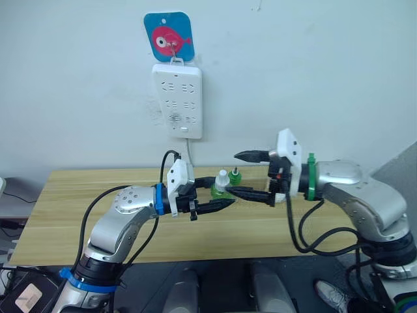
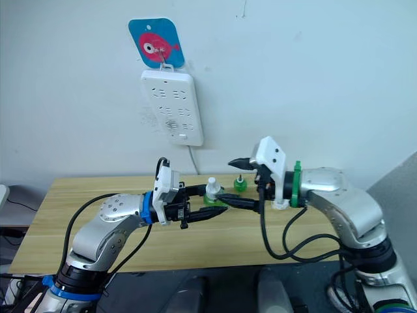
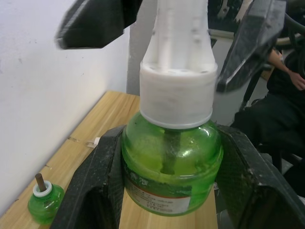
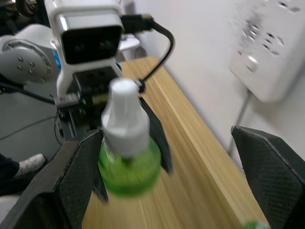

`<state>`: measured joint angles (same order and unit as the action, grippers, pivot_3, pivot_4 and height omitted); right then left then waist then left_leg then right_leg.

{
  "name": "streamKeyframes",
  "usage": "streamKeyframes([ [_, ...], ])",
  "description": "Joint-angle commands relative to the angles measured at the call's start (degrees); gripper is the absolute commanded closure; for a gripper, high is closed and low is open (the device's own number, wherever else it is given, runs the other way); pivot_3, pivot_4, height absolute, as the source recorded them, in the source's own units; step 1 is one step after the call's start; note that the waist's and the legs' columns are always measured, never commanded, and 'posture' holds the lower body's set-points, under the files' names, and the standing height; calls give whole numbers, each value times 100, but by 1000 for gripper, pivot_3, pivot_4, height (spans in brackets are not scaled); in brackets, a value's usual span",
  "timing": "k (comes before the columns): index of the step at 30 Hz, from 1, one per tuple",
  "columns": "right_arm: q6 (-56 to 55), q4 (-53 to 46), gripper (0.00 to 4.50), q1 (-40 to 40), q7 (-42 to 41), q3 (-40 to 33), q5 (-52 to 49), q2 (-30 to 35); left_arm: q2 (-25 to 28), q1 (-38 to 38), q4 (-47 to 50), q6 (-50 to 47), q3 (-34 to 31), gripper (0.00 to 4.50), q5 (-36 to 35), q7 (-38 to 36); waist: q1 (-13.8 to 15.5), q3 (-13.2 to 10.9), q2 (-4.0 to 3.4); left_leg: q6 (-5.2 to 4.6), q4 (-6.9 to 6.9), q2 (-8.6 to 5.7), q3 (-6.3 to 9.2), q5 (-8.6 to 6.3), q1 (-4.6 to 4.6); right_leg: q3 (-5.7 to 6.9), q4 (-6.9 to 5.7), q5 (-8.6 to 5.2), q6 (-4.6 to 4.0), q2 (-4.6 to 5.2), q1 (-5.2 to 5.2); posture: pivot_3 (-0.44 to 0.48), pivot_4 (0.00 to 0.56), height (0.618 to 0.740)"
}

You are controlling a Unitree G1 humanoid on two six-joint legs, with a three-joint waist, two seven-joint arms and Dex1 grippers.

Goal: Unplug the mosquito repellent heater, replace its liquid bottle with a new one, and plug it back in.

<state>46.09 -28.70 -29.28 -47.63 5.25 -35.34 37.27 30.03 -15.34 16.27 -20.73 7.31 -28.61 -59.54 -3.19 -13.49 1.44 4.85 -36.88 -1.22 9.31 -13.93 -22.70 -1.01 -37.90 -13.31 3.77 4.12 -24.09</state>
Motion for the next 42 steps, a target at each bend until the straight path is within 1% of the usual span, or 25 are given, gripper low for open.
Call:
streamKeyframes([
  [1, 339, -381, 0, -40, -221, -354, -694, 138, 2, 6, 196, 140, 5, 2262, -14, -56, -7, 0, 0, 0, 1, 1, 0, 0, 1, 0, 0, 0, 0, 0, 0, -69, 182, 740],
  [3, 494, -464, 0, -118, -118, -401, -963, 43, -8, -13, 175, 178, 15, 2262, 11, -67, -10, 0, 0, -1, 2, 1, 0, -1, 1, 0, 0, 0, 0, -1, 0, -71, 182, 740],
  [7, 651, -424, 0, -331, 339, -144, -1005, -400, -32, -70, 160, 180, 24, 2262, 12, -58, -23, 1, -1, -3, 2, 2, -1, -1, 2, 0, -2, 0, 0, -1, 0, -69, 182, 740],
  [10, 844, -360, 0, -401, 510, -109, -1219, -699, -33, -65, 157, 198, 40, 2262, 25, -52, -18, 1, -1, -3, 1, 0, -1, -1, 0, -1, 0, 0, 0, 0, 0, -61, 179, 740],
  [13, 796, -281, 524, -419, 571, -4, -1126, -831, -34, -58, 167, 191, 42, 2262, 26, -37, -5, 1, -1, -2, 1, 0, 1, -1, 0, 0, 0, 0, 0, 0, 0, -57, 180, 740],
  [16, 690, -250, 1572, -405, 553, 98, -1016, -833, -31, -38, 185, 192, 41, 2262, 32, -24, -5, 1, -2, -2, 0, 0, 0, -1, 0, 0, 0, 0, 0, 0, 0, -53, 178, 740],
  [17, 657, -254, 2053, -387, 528, 134, -980, -822, -30, -32, 191, 190, 38, 2262, 32, -17, -6, 1, -2, -2, 0, 0, 0, -1, 0, 0, 0, 0, 0, 0, 0, -53, 178, 740],
  [18, 617, -264, 2288, -370, 502, 175, -931, -805, -30, -28, 194, 189, 35, 2262, 32, -13, -7, 1, -2, -2, 0, 0, 0, -1, 0, 0, 0, 0, 0, 0, 0, -52, 177, 740],
  [21, 488, -279, 3423, -352, 425, 283, -780, -762, -28, -29, 188, 190, 32, 2262, 36, -10, -8, 1, -2, -2, 0, 0, 0, -1, 1, 0, -1, 0, 0, -1, -1, -52, 178, 740],
  [23, 382, -285, 4093, -351, 380, 335, -694, -742, -27, -26, 191, 187, 29, 2262, 34, -10, -7, 1, -2, -2, 0, 0, 0, -1, 0, 0, 0, 0, 0, 0, -1, -52, 178, 740],
  [24, 324, -300, 4227, -356, 351, 352, -661, -726, -24, -21, 195, 186, 31, 2262, 35, -9, -7, 1, -2, -2, 0, 0, 0, -1, 0, 0, 0, 0, 0, -1, 0, -52, 178, 740],
  [28, 243, -375, 4222, -440, 284, 240, -733, -733, -7, 38, 177, 218, 27, 2262, 84, 20, -7, 1, -2, -2, 0, 0, 0, -1, 1, 0, 0, 0, 0, -1, -1, -55, 174, 740],
  [31, 397, -433, 4222, -760, 410, -136, -1184, -827, 63, 237, -8, 421, -95, 2262, 305, 149, -12, 2, -3, -2, 0, 1, -1, -1, 1, -1, -1, 0, 0, -1, -1, -65, 171, 740],
  [33, 448, -398, 4222, -974, 596, -363, -1356, -877, 191, 554, -137, 452, -200, 2262, 406, 184, -37, 3, -5, -2, 2, 2, -1, -1, 1, -1, -1, 0, 0, -1, -3, -64, 176, 740],
  [34, 383, -378, 4222, -988, 700, -406, -1261, -873, 270, 769, -212, 493, -273, 2262, 466, 210, -36, 3, -5, -3, 6, 4, -1, -1, 3, -1, -1, -1, -1, -2, -3, -65, 174, 740],
  [36, 127, -301, 4222, -816, 853, -310, -839, -844, 388, 1137, -358, 515, -455, 2262, 529, 319, -36, 12, -2, -3, 13, 4, 0, -2, 5, 1, 0, -2, -3, -2, -3, -66, 180, 740],
  [38, -375, -143, 4222, -394, 999, 51, -117, -812, 452, 1413, -504, 582, -663, 2262, 578, 455, -28, 11, -3, -5, 15, 4, 0, -3, 3, 1, 2, -3, -4, -2, -5, -59, 195, 740],
  [39, -981, 120, 4222, -7, 1138, 382, 548, -809, 499, 1589, -573, 660, -791, 2262, 641, 537, -11, 11, -4, -5, 13, 4, -1, -3, 3, 0, 0, -3, -4, -2, -5, -53, 199, 740],
  [40, -1494, 352, 4222, 309, 1232, 636, 1061, -826, 535, 1733, -604, 700, -905, 2262, 673, 601, 12, 23, 16, -5, 12, 2, 0, -3, 0, 1, 1, -3, -4, -1, -6, -48, 202, 740],
  [42, -2568, 1124, 4222, 834, 1557, 1006, 1966, -1010, 610, 2007, -561, 700, -1087, 2262, 695, 681, 19, 23, 17, -5, 11, 3, 0, -4, 9, 3, 5, -6, -2, -1, 4, -32, 215, 740],
])
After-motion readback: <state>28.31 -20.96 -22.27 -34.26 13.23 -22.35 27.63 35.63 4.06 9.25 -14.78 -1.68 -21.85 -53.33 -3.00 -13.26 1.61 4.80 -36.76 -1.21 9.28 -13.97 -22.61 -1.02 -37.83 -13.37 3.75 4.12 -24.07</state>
